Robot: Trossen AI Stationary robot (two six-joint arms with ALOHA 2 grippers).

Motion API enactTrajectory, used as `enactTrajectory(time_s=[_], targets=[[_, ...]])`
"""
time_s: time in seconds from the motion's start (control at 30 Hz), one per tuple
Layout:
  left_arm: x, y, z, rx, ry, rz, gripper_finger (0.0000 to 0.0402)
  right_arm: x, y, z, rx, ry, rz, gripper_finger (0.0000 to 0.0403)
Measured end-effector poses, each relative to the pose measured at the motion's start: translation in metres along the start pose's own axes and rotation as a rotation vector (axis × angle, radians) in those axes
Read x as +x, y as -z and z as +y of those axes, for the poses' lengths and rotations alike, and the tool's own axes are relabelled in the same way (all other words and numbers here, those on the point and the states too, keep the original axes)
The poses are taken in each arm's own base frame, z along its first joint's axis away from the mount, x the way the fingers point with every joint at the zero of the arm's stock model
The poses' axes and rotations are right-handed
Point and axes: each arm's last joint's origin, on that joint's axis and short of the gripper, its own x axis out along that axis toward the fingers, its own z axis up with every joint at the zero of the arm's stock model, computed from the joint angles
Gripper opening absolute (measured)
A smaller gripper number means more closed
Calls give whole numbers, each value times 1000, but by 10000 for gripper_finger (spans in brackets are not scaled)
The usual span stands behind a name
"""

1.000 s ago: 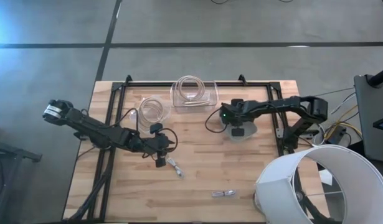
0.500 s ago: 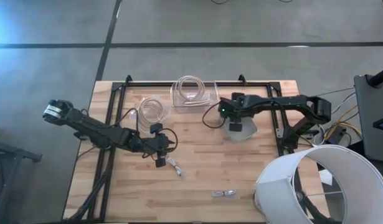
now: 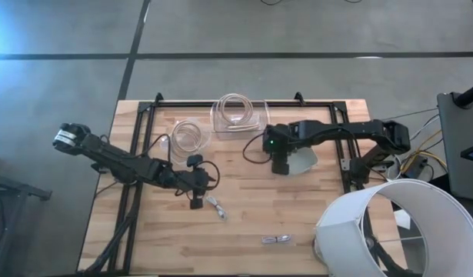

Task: Pick & Place USB Port
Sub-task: Put the white USB cable into the gray bin

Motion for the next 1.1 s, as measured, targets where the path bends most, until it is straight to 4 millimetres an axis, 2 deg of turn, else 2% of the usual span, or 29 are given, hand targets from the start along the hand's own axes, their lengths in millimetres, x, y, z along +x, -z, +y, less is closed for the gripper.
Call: enactTrajectory(time_s=[0.1, 0.33, 0.6, 0.8, 1.1], targets=[[4, 3, -1, 7, 15, 20, 106, 1, -1, 15, -18, -22, -31, 127], [24, 23, -13, 51, 233, 135, 106, 9, 3, 46, -20, -64, -76, 138], [50, 45, -19, 84, 243, 236, 106, 22, 2, 74, 7, -135, -257, 142], [61, 55, -23, 90, 273, 282, 106, 32, 5, 84, 30, -188, -378, 144], [75, 59, -25, 116, 233, 250, 102, 44, 10, 87, 42, -279, -506, 144]])
